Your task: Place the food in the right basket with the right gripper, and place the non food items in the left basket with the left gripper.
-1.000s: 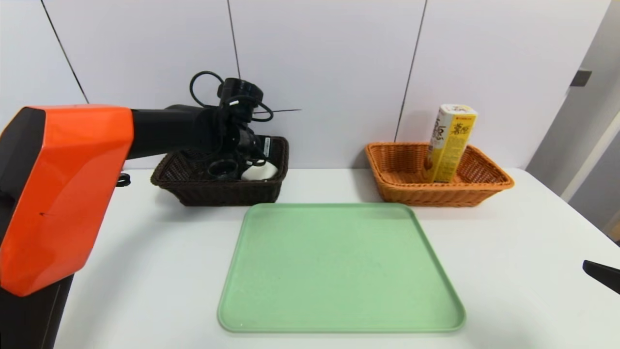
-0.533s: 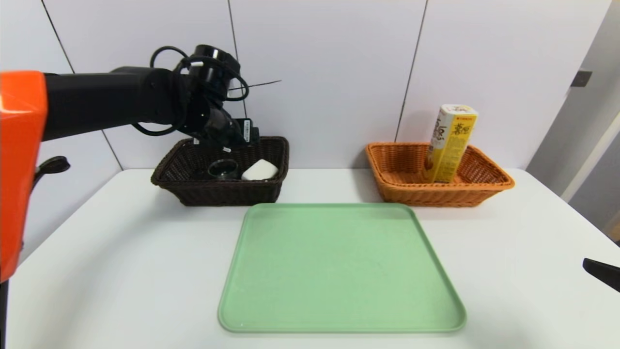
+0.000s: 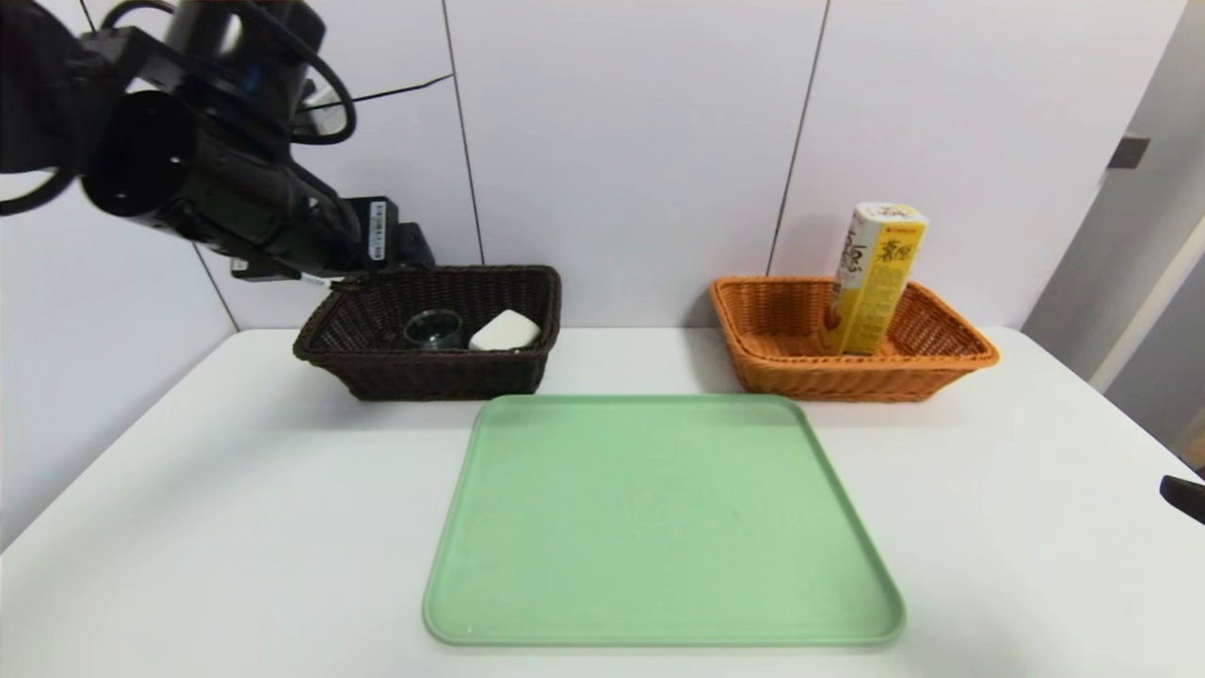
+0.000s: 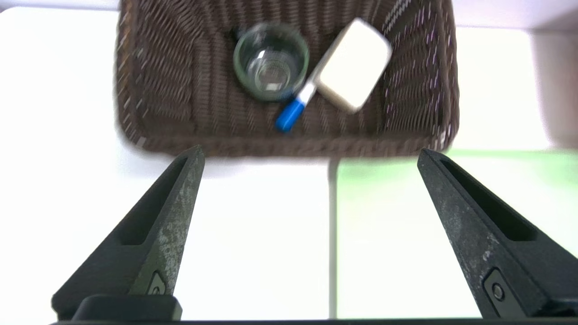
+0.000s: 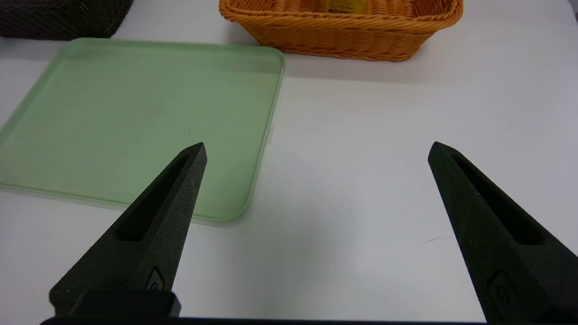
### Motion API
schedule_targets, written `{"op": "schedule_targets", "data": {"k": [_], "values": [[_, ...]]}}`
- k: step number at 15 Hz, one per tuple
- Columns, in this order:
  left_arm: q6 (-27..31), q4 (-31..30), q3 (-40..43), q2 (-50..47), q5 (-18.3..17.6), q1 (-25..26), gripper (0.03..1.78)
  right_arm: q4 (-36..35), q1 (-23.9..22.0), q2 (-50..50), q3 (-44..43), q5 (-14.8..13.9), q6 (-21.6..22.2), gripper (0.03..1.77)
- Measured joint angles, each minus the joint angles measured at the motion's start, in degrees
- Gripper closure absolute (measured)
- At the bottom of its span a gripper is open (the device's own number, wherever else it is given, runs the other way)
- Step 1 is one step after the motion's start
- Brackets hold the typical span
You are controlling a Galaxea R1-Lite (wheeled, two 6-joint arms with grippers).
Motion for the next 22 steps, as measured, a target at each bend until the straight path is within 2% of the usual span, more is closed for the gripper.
{"op": "schedule_targets", "data": {"k": [9, 15, 22], "values": [[-0.17, -2.08, 33.33, -29.11, 0.17, 0.26, 0.12, 2.18, -0.16, -6.01, 0.63, -2.06, -0.69, 0.1], [0.55, -3.61, 45.18, -41.72, 0.15, 7.23, 0.12, 3.25, -1.68, -12.02, 1.84, -1.23, -2.11, 0.1], [5.97, -3.38, 56.67, -58.38, -0.16, 17.23, 0.12, 3.74, -1.76, -15.21, 2.04, -0.88, -2.16, 0.1]]}}
